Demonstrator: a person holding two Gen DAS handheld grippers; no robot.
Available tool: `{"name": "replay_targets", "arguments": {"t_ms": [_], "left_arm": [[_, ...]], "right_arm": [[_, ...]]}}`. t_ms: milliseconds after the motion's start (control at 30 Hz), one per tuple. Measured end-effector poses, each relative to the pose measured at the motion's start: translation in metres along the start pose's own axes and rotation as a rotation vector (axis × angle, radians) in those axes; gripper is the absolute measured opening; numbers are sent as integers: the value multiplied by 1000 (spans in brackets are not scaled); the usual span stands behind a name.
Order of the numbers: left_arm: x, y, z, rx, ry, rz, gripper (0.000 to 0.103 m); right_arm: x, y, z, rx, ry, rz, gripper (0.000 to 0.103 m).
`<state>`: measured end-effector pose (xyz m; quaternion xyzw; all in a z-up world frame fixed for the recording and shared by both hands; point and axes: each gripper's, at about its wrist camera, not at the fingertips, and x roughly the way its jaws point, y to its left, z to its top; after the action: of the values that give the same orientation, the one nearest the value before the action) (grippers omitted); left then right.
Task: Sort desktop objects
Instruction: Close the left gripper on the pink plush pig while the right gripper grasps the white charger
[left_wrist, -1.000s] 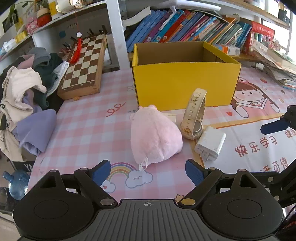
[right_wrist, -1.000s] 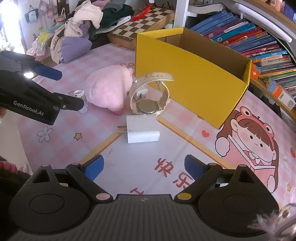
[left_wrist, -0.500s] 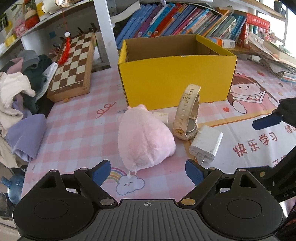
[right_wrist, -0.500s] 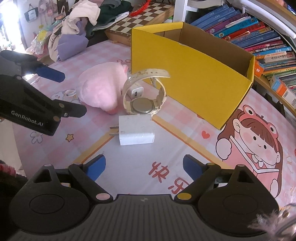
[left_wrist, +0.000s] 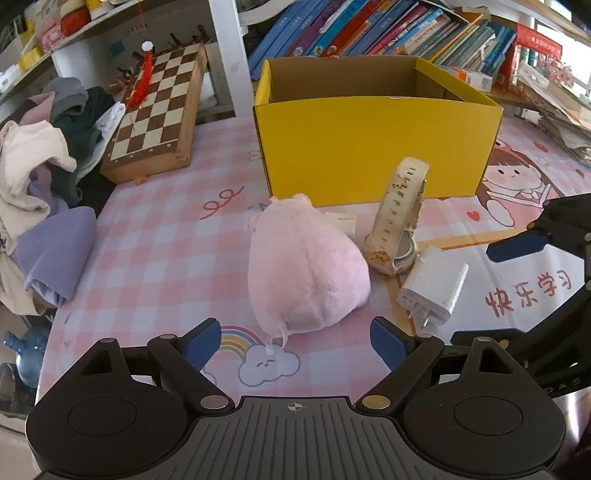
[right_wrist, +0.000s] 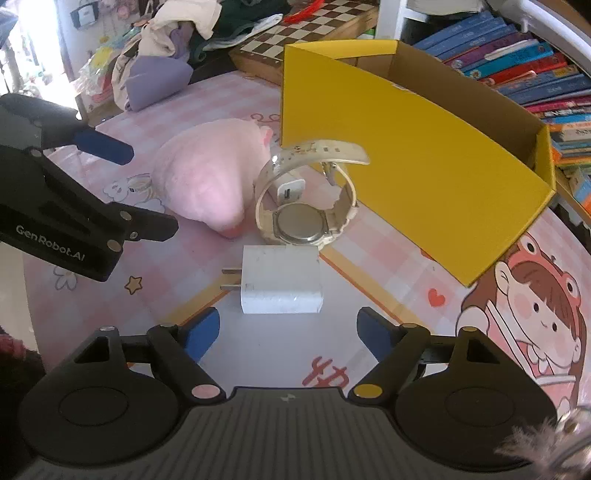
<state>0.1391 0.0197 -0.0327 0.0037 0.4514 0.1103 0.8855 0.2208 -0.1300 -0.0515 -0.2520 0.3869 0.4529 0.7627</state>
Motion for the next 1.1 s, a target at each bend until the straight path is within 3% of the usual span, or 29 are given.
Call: {"name": "replay_targets", "arguments": {"t_ms": [333, 667, 733, 1100], "left_arm": [[12, -2, 10, -11, 5, 10, 90], [21, -5, 21, -1, -1, 2, 90], [23, -2, 24, -21, -1, -7, 90], [36, 8, 26, -82, 14, -48, 90]], "right_arm": [[16, -3, 8, -24, 0, -4, 64], [24, -5, 10, -23, -4, 44, 55], [24, -5, 10, -22, -4, 57, 50], [19, -6, 7, 12, 9, 48, 48]]}}
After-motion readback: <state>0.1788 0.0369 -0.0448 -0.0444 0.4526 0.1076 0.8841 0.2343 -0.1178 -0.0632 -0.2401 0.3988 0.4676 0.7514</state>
